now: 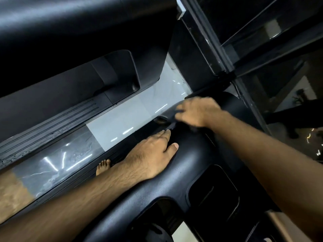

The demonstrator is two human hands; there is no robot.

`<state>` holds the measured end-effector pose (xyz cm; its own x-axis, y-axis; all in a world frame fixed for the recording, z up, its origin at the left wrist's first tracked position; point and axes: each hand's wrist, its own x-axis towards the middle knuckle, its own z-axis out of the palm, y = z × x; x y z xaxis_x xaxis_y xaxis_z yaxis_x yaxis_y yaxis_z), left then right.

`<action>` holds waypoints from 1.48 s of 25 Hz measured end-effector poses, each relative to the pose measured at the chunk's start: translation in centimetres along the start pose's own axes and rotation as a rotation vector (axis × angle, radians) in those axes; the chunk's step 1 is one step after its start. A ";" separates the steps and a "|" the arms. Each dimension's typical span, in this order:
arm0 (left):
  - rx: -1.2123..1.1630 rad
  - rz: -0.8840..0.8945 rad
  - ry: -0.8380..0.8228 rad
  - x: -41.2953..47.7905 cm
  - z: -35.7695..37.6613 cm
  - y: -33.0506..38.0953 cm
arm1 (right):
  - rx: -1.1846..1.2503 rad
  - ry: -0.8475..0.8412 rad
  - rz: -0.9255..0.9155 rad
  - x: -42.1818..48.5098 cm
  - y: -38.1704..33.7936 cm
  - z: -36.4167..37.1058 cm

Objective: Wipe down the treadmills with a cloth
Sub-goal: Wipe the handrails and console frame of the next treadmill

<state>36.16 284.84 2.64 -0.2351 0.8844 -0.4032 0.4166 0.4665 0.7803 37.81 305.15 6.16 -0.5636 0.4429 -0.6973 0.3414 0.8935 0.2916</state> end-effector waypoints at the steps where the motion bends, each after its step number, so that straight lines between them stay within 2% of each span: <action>1: -0.004 0.000 -0.013 0.1 0.1 0.2 | -0.026 0.001 0.152 0.8 1.1 -0.4; 2: -0.009 0.005 -0.023 0.2 0.1 0.4 | -0.057 0.024 0.231 1.0 1.8 -0.3; 3: -0.016 0.010 -0.025 0.4 0.1 0.6 | -0.077 0.039 0.194 0.8 1.7 -0.1; 5: -0.037 0.016 -0.015 1.2 0.0 1.1 | -0.079 0.058 0.009 -0.7 0.2 1.4; 6: -0.043 0.017 -0.005 1.7 -0.1 1.3 | -0.055 0.085 -0.014 -0.7 0.5 1.5; 7: -0.047 0.015 0.004 2.3 -0.1 1.4 | -0.010 0.122 0.068 0.1 2.0 1.0; 9: -0.052 0.018 -0.023 2.8 0.1 1.9 | 0.014 0.137 0.369 0.9 4.2 0.4; 10: -0.052 0.024 -0.032 3.0 0.2 2.1 | -0.011 0.139 0.394 0.9 4.4 0.7; 13: -0.052 0.040 -0.004 3.9 0.0 2.6 | -0.053 0.155 0.151 0.0 1.9 2.5; 14: -0.047 0.046 0.007 4.4 0.0 2.8 | -0.017 0.178 0.186 0.6 2.7 2.2; 16: -0.036 0.056 -0.004 5.0 0.0 3.3 | 0.075 0.189 0.428 1.4 4.7 1.0; 17: -0.029 0.070 -0.014 5.1 0.0 3.7 | 0.056 0.177 0.482 1.2 5.0 1.3; 20: -0.016 0.110 0.019 5.9 -0.1 4.4 | -0.012 0.187 0.231 0.1 2.8 2.6; 21: -0.011 0.117 0.025 6.2 -0.1 4.4 | 0.025 0.220 0.235 0.6 3.3 2.5; 24: 0.002 0.132 -0.029 6.5 -0.1 4.4 | 0.207 0.295 0.584 0.7 5.7 1.7; 25: 0.000 0.142 -0.031 6.5 -0.1 4.3 | 0.214 0.307 0.590 0.2 5.5 1.9; 27: -0.008 0.152 -0.010 6.3 -0.2 4.4 | 0.156 0.342 0.425 -1.2 3.8 3.0; 28: -0.017 0.154 0.002 6.2 -0.3 4.4 | 0.175 0.387 0.417 -1.5 3.7 3.4; 29: -0.026 0.155 0.002 6.2 -0.2 4.4 | 0.250 0.433 0.507 -1.5 4.5 3.4; 32: -0.014 0.170 -0.020 6.1 -0.2 4.2 | 0.708 0.448 0.988 -2.6 6.8 3.3; 33: -0.018 0.168 -0.018 6.1 -0.2 4.1 | 0.778 0.422 1.027 -3.5 6.1 3.6; 35: -0.097 0.127 -0.024 6.3 -0.3 4.2 | 0.733 0.409 0.982 -5.5 3.4 4.5; 37: -0.255 0.048 -0.031 6.3 -0.7 4.3 | 0.650 0.405 0.859 -7.9 0.4 4.7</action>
<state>35.83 292.38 3.79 -0.1915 0.9073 -0.3743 0.1913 0.4085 0.8925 45.89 301.62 8.72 -0.1176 0.9836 -0.1365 0.9869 0.1310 0.0939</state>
